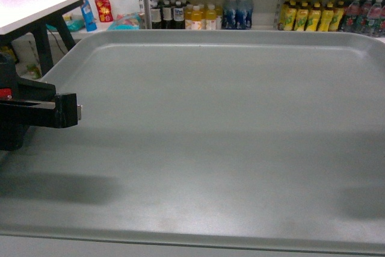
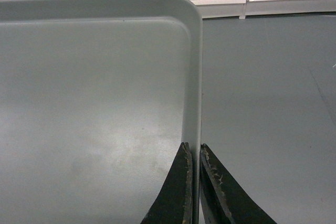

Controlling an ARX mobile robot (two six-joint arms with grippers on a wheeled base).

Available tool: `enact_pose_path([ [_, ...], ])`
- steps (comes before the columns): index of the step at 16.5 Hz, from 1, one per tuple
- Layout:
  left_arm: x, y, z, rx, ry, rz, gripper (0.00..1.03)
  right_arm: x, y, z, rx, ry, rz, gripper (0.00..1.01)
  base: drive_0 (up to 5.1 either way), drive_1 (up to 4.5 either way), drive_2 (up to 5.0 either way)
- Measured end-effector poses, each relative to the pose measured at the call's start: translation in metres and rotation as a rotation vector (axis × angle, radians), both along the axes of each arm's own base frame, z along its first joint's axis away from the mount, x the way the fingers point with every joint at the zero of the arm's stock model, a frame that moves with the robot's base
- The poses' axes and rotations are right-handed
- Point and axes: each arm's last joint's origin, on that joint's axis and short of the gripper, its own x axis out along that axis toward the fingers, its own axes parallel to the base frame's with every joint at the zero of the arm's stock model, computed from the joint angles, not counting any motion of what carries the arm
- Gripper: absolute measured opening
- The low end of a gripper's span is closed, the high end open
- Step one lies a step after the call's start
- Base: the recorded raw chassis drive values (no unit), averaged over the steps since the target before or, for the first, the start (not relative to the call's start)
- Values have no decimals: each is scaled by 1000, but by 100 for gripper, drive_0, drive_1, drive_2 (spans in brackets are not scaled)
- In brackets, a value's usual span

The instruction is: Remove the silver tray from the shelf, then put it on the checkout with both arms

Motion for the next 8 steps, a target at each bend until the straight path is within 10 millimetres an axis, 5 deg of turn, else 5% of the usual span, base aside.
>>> enact_pose_path([
  [3,0,0,0,1,1,1,4,0,0,0,0,1,0,2,2,-419,424],
  [8,-1,0,1,0,-2,2,4,-1,0,1,1,-4,1,2,0,0,0],
])
